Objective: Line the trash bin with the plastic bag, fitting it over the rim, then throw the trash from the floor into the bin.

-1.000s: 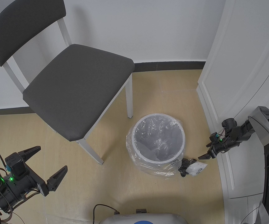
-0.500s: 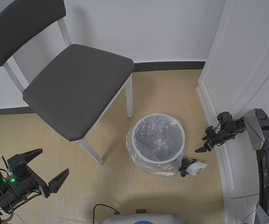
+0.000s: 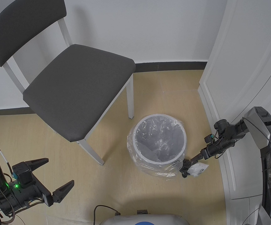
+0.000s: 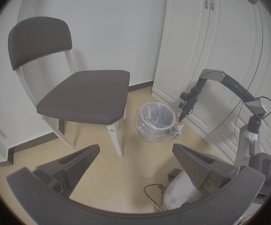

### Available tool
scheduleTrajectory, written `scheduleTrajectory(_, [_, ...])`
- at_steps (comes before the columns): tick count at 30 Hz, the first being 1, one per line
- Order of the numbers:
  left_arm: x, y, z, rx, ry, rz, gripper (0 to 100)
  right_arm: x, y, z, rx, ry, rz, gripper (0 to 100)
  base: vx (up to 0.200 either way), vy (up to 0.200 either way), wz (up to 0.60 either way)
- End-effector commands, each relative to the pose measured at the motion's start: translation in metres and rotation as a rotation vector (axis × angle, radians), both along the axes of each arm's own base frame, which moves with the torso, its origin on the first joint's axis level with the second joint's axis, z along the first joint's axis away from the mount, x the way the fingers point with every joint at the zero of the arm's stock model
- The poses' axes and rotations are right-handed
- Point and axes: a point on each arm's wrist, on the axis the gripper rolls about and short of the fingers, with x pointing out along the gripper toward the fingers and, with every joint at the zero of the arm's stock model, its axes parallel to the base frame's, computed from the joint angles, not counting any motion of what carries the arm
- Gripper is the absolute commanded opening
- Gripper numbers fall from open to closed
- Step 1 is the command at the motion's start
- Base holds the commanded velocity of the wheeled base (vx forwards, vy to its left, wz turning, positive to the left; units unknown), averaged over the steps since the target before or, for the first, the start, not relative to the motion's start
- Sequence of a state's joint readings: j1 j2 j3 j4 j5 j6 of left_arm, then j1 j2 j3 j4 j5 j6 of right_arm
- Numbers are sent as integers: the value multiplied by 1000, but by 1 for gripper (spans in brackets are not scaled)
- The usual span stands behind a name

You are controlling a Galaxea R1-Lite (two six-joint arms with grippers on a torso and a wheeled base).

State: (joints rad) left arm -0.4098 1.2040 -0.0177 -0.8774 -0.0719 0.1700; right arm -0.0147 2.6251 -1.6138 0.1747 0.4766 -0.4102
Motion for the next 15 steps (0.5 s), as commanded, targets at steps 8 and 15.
scheduleTrajectory(8, [-5,-2,-12,39,86,-36,100,-21,73,-4,-67,90,-299,100,0,0,0])
scheduleTrajectory(15, [-5,-3,-16,55,126,-44,100,-12,76,2,-85,313,-403,100,0,0,0])
